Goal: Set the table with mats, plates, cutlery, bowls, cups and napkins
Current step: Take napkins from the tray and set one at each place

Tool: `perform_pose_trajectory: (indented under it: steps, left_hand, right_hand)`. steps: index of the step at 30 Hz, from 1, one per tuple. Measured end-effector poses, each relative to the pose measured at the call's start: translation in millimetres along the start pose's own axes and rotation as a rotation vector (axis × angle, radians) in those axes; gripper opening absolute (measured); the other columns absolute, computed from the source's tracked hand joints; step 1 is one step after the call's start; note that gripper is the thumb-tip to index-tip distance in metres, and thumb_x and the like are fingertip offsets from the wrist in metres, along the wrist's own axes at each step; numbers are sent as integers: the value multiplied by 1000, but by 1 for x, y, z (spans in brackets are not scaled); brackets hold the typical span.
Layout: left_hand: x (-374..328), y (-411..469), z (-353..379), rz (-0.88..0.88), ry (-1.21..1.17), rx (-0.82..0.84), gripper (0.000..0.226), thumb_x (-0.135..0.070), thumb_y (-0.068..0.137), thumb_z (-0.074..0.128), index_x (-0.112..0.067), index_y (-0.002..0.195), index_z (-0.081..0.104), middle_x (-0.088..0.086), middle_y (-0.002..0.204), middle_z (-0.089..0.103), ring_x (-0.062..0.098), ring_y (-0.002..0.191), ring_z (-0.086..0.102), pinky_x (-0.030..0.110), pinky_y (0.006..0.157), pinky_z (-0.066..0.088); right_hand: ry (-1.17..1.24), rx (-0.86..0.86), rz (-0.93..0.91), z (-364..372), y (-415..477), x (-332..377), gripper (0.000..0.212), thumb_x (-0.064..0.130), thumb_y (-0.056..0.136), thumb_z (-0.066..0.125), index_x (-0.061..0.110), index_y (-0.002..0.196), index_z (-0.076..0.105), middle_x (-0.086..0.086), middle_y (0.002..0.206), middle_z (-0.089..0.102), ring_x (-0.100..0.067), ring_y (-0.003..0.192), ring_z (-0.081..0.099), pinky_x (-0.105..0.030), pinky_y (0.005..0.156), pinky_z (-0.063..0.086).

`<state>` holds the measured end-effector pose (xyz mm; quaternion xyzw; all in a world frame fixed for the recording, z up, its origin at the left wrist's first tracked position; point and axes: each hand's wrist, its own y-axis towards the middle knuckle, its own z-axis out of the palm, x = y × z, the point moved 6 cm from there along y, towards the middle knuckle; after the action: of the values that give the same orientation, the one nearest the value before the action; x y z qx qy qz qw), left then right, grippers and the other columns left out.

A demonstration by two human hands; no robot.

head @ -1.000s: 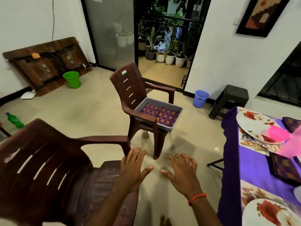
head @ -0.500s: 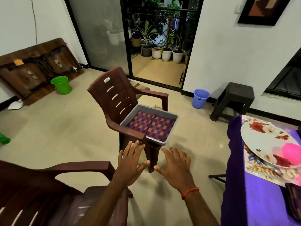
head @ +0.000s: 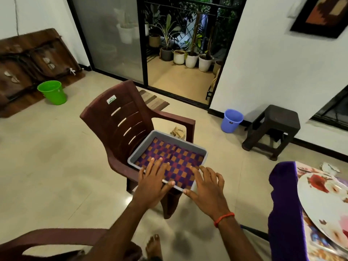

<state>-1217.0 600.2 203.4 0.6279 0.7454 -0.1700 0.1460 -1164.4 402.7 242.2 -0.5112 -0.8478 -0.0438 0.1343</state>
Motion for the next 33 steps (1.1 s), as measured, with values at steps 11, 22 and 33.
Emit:
perform_pose_trajectory:
  steps: [11,22,33]
  left_hand:
    - [53,105,14,-53,-26,121,118,-96,67,-17,-34,162,13,-4,172,1,21,158,-10,59,126,2]
    - [91,155,66,-157,-61,182,100,-92,81,-1,-35,161,18,-3,172,6,19,158,-9,56,125,2]
    - [125,229,155,-321,-99,281,96,-89,82,9,-35,161,17,-4,172,4,20,158,-9,59,126,4]
  right_hand:
    - [-25,77,5,22,129,26,70,64,93,51,36,151,23,0,158,28,-24,149,16,-49,122,8]
    - [-37,231,-20,80,219,-3,65,44,96,59,35,151,28,-5,163,23,-29,151,12,-53,123,8]
    - [-31,310,-96,191,316,-56,64,31,95,65,35,151,34,-9,161,27,-31,149,16,-56,121,12]
